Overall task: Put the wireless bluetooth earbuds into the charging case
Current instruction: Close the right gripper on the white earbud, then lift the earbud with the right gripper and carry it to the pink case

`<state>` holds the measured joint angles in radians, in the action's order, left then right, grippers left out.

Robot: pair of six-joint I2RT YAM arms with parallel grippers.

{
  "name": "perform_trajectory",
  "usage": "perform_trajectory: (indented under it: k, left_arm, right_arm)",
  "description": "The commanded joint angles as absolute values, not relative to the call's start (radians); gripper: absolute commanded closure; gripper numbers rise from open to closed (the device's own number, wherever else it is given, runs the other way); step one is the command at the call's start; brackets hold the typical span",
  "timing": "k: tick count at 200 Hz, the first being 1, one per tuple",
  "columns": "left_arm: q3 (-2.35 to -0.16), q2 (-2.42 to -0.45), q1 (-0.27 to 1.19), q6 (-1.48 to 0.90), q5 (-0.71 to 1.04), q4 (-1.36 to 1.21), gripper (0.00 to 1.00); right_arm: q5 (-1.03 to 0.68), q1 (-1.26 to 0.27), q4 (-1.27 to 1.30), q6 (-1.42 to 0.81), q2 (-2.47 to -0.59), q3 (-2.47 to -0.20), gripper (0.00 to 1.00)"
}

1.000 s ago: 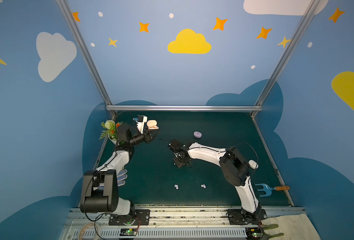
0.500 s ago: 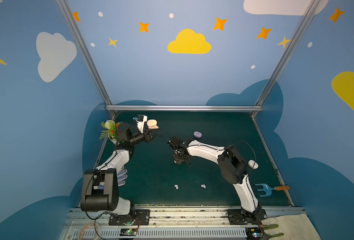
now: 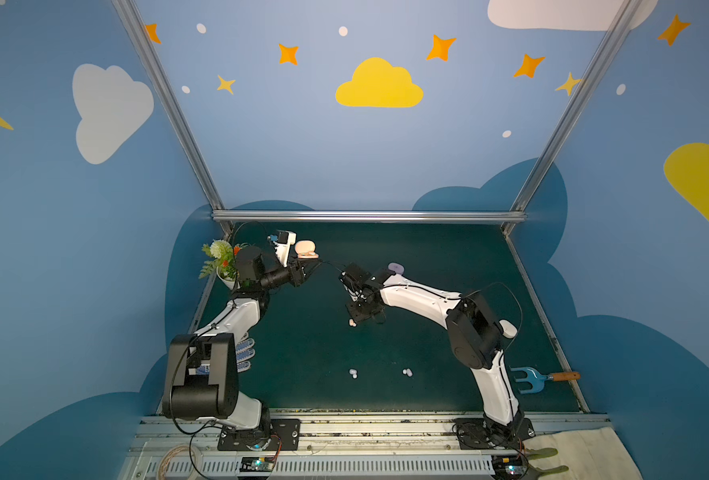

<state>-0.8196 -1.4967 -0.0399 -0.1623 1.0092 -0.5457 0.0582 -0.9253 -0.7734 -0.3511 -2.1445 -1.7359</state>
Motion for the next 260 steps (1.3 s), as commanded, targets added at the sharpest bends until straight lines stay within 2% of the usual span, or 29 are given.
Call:
perform_trajectory:
  k: [1,143,195,260]
  left_arm:
    - [-0.842,-1.499,-0.028,-0.167,1.032,-0.574,0.79]
    - [-0.841,-1.500,-0.018,-0.173,1.028,-0.580,0.79]
    - [-0.844,-1.499,-0.018,-0.173,1.027,-0.577,0.79]
    - [-0.841,-1.491,-0.016,-0.175,1.028,-0.574,0.79]
  right_arm:
    - [0.017,-0.939,-0.790,-0.385,-2.152,-1.767,0.54]
    - [0.022,-0.951,-0.803,-0.397,-2.278,-1.821,0.66]
    - [0.047,-0.956,-0.828,-0.394,-2.295,-1.830,0.73]
    - [0.058,-0.959,-0.823,-0.400,-2.276,-1.801,0.87]
